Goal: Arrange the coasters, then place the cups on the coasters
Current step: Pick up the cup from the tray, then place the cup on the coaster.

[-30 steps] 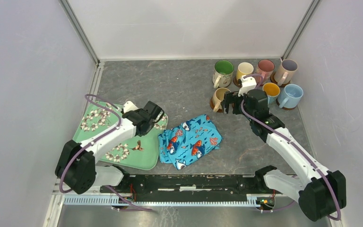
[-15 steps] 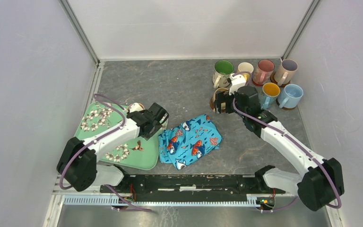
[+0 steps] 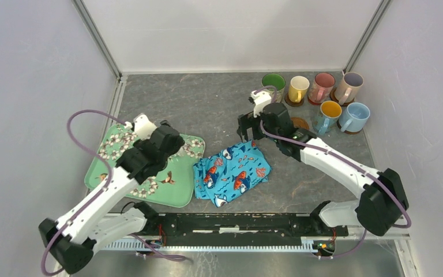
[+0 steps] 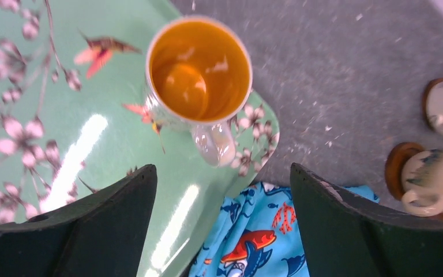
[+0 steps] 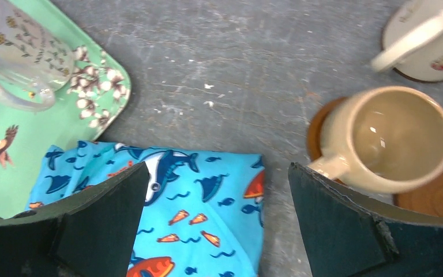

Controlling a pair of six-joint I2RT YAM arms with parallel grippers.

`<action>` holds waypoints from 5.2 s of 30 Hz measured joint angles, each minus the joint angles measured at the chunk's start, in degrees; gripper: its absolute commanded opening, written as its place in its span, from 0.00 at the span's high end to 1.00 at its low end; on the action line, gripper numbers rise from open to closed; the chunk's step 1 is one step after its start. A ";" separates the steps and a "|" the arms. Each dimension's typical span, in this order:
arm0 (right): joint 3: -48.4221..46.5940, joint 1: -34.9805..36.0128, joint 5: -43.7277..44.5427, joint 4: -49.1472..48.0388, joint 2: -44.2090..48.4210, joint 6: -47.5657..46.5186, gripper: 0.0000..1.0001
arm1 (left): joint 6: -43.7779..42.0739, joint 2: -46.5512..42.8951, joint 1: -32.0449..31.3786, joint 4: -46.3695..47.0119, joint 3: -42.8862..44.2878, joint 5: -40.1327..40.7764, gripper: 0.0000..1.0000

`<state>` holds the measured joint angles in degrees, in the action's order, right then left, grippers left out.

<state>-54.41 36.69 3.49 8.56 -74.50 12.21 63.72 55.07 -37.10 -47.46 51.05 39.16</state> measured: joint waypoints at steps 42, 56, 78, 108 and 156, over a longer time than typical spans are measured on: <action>-44.94 26.95 4.90 3.63 -48.17 -1.60 0.18 | -31.87 -23.50 0.00 16.46 6.80 7.52 0.00; -47.63 26.95 6.71 3.63 -53.18 -3.34 0.49 | -31.89 -23.78 0.00 16.39 6.80 8.61 0.00; -47.60 26.95 6.88 4.79 -53.05 -3.72 1.00 | -31.87 -23.78 0.00 16.39 6.78 8.63 0.00; -35.60 25.81 11.82 7.04 -31.85 -6.34 1.00 | -31.85 -23.71 0.00 16.76 6.56 7.06 0.00; 3.10 -11.50 24.72 15.76 16.48 -3.93 1.00 | -31.82 -17.18 0.00 24.00 3.85 0.92 0.00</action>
<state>-51.31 25.19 28.21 24.32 -58.02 8.27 31.90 37.89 -37.10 -23.46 54.89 40.07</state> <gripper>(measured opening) 0.295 0.994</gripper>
